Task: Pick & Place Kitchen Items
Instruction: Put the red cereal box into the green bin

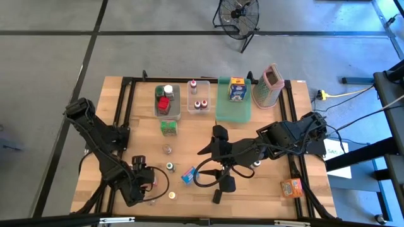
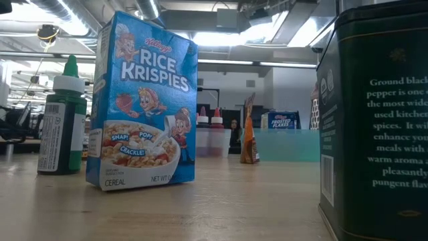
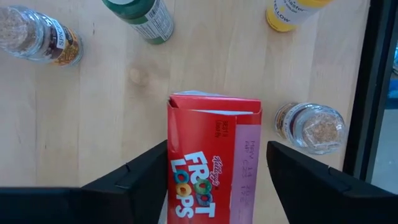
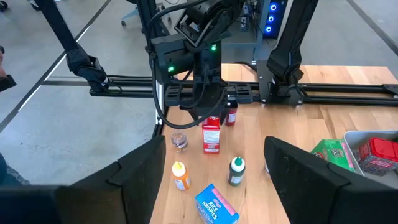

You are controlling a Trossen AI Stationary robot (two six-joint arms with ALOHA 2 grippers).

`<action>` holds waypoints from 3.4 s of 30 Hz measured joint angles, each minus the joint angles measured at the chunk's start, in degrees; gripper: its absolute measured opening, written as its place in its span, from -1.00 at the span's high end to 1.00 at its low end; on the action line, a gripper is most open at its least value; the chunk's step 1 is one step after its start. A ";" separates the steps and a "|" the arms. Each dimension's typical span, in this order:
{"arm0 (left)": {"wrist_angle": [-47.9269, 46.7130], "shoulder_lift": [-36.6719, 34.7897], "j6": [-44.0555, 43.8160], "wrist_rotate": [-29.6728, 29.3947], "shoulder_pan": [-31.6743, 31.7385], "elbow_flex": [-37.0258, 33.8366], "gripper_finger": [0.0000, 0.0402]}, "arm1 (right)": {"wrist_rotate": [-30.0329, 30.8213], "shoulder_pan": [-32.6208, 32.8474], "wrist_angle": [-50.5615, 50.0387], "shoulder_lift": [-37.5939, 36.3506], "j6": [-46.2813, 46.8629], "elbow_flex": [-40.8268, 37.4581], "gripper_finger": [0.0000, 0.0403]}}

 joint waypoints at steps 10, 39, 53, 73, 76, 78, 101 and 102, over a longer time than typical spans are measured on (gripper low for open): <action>-0.23 0.00 0.11 0.00 0.00 0.00 -0.06 | -0.05 -0.01 0.01 0.00 0.00 0.00 -0.36; 0.00 -3.59 -0.94 3.03 0.37 0.00 0.28 | -0.34 0.07 0.58 0.00 1.01 0.00 -0.37; -0.26 -12.76 1.75 15.11 8.55 0.02 0.28 | -1.19 -0.02 -0.50 -0.02 3.44 0.00 -0.37; -2.61 -25.14 24.31 1.58 19.91 17.62 0.28 | -5.21 -0.10 -1.97 -0.02 6.27 0.00 -0.37; -2.55 -25.14 33.43 -5.82 21.80 20.63 0.28 | -0.06 -0.98 -2.04 -0.02 6.27 0.00 -0.37; -2.54 -25.14 38.42 -10.46 23.12 21.61 0.28 | 4.64 -2.00 -2.03 -0.02 6.25 0.00 -0.37; 1.24 -18.69 59.17 -11.57 33.98 21.79 0.28 | 9.30 -11.64 3.48 2.69 -7.82 -0.04 -0.42; 1.31 -18.71 59.20 -10.95 34.20 21.79 0.28 | 9.30 -11.73 3.47 2.69 -8.45 -0.04 -0.45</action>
